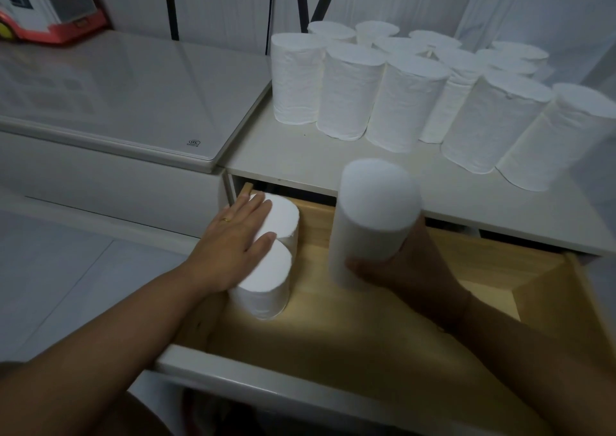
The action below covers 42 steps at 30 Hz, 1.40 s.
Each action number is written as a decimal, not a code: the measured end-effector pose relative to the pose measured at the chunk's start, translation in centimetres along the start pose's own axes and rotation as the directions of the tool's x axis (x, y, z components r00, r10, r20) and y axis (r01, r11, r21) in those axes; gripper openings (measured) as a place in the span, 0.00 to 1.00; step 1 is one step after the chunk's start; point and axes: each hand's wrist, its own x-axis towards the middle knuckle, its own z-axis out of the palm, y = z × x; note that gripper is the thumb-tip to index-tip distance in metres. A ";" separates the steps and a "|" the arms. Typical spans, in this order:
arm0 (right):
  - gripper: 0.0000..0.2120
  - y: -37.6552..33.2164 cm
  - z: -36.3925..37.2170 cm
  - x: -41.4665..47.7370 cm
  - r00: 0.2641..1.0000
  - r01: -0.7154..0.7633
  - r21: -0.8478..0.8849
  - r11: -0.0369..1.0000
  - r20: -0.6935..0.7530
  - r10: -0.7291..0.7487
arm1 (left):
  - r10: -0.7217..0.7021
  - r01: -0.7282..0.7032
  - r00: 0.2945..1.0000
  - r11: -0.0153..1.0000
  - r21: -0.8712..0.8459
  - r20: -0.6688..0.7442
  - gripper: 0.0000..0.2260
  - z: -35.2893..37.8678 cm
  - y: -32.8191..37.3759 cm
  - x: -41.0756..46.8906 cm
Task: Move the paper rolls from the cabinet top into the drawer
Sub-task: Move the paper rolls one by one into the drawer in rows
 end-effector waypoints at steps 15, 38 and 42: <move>0.50 8.6 3.9 -2.6 0.977 -0.152 -0.028 0.988 0.148 0.154 | 0.000 0.000 1.000 1.000 0.005 -0.006 0.26 -0.3 0.4 -0.1; 0.35 4.0 -2.7 2.0 0.810 -0.270 -0.171 0.947 0.491 0.320 | 0.003 -0.003 1.000 1.000 -0.001 -0.003 0.26 -0.2 0.3 0.0; 0.17 3.2 -1.2 3.4 0.772 -0.291 -0.213 0.933 0.524 0.360 | -0.007 0.007 1.000 1.000 -0.006 -0.001 0.26 -0.3 0.5 -0.1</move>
